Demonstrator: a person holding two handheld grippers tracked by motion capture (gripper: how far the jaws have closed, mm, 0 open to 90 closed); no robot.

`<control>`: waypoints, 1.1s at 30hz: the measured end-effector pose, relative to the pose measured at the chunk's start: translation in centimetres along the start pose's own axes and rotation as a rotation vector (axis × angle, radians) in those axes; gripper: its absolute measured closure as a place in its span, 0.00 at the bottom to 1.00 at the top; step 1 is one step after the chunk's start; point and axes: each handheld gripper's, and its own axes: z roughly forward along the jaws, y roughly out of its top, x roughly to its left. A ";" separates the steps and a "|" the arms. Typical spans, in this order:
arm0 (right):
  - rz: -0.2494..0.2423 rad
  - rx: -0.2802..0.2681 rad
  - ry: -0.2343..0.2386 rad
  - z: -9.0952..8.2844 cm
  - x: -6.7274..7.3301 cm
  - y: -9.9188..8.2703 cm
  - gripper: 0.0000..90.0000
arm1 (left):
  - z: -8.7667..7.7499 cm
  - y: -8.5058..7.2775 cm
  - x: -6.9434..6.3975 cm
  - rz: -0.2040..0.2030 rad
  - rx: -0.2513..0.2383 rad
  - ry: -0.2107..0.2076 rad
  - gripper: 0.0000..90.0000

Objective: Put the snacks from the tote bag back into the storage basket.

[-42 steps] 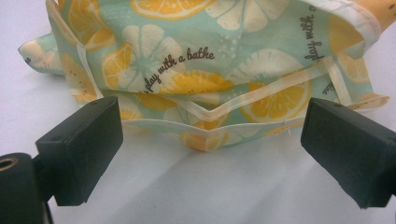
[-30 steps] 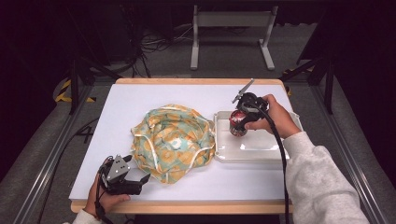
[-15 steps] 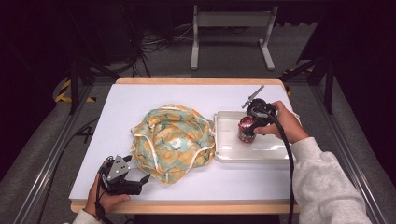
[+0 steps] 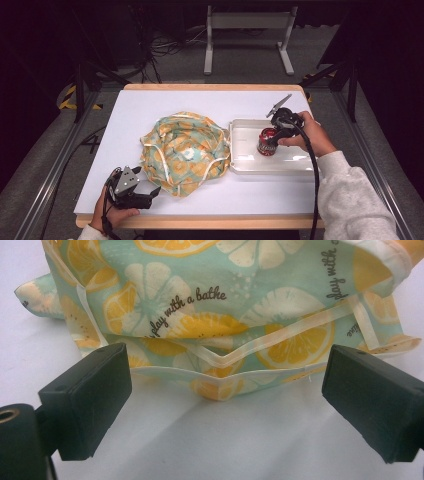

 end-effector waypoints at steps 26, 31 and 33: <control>0.026 -0.036 -0.052 -1.0 -0.1 -1.0 0.36 | 0.2 0.1 -0.1 0.009 0.007 0.000 0.07; 0.009 -0.052 -0.063 -1.4 0.2 -1.4 0.34 | 0.2 0.1 -0.2 0.007 0.005 -0.006 0.07; 0.002 -0.062 -0.071 -1.6 0.3 -1.6 0.33 | 0.2 0.1 -0.2 0.009 0.007 -0.008 0.07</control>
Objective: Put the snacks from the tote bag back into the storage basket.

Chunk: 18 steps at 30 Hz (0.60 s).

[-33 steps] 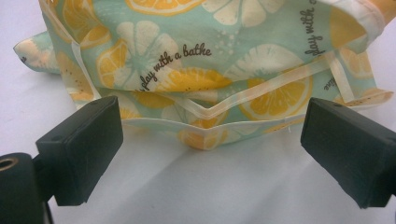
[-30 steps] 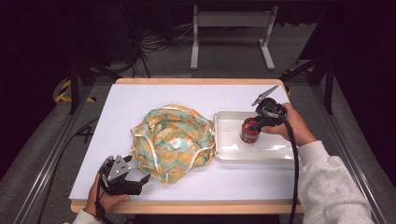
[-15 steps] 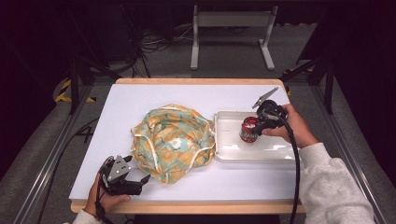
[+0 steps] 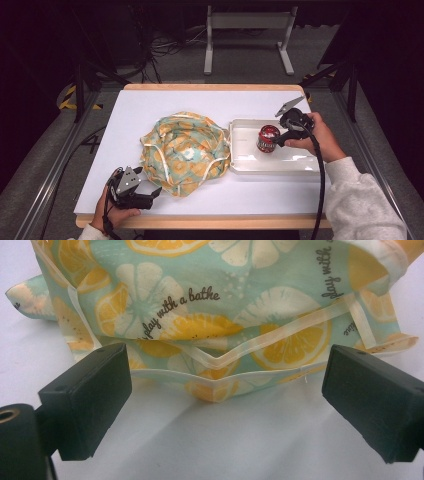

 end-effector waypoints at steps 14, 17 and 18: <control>-0.038 -0.019 -0.033 -1.4 0.2 -1.1 0.26 | 0.0 0.0 0.0 0.000 0.002 0.002 0.07; -0.053 -0.019 -0.040 -1.4 0.4 -1.3 0.24 | 0.0 0.0 0.0 0.001 0.000 0.004 0.07; -0.052 -0.017 -0.044 -1.4 0.4 -1.4 0.23 | 0.0 0.0 0.0 -0.001 0.001 0.004 0.07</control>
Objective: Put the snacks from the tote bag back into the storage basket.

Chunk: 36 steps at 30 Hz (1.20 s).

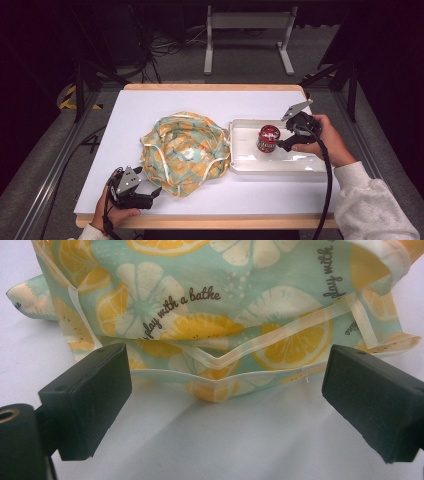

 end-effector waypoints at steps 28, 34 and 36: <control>-0.035 -0.044 -0.025 -1.9 0.8 -2.6 0.21 | 0.0 0.0 0.1 0.003 -0.005 -0.007 0.07; -0.039 -0.061 -0.030 -2.0 1.0 -3.4 0.21 | 0.0 0.0 0.1 0.003 -0.007 -0.009 0.07; -0.047 -0.068 -0.035 -2.0 1.0 -3.7 0.21 | 0.0 0.0 0.1 0.001 -0.006 -0.007 0.07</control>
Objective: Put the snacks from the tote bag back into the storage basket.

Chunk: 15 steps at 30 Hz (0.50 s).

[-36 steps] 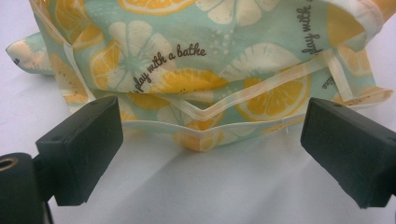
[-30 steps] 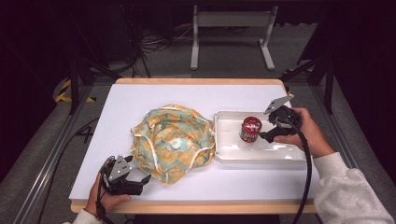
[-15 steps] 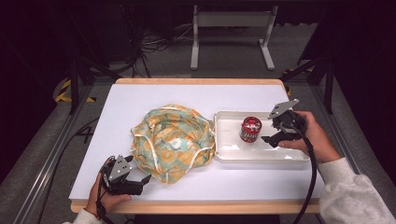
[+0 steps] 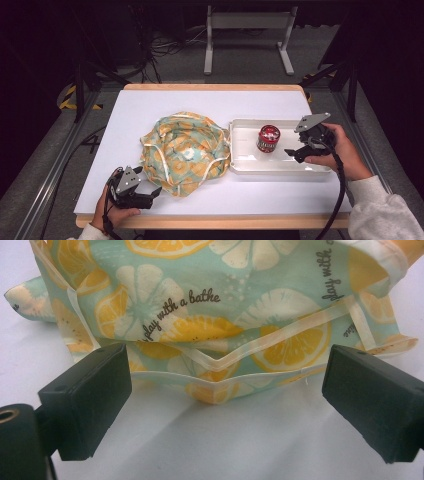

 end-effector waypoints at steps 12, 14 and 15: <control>-0.003 -0.024 -0.028 -0.1 0.6 -2.3 0.20 | 0.0 0.0 0.0 0.002 0.004 -0.003 0.07; -0.001 -0.022 -0.027 0.1 0.7 -2.6 0.20 | 0.0 0.0 0.0 0.001 0.004 -0.004 0.07; -0.004 -0.022 -0.030 0.1 0.7 -2.8 0.20 | 0.0 0.0 0.0 0.002 0.005 -0.004 0.07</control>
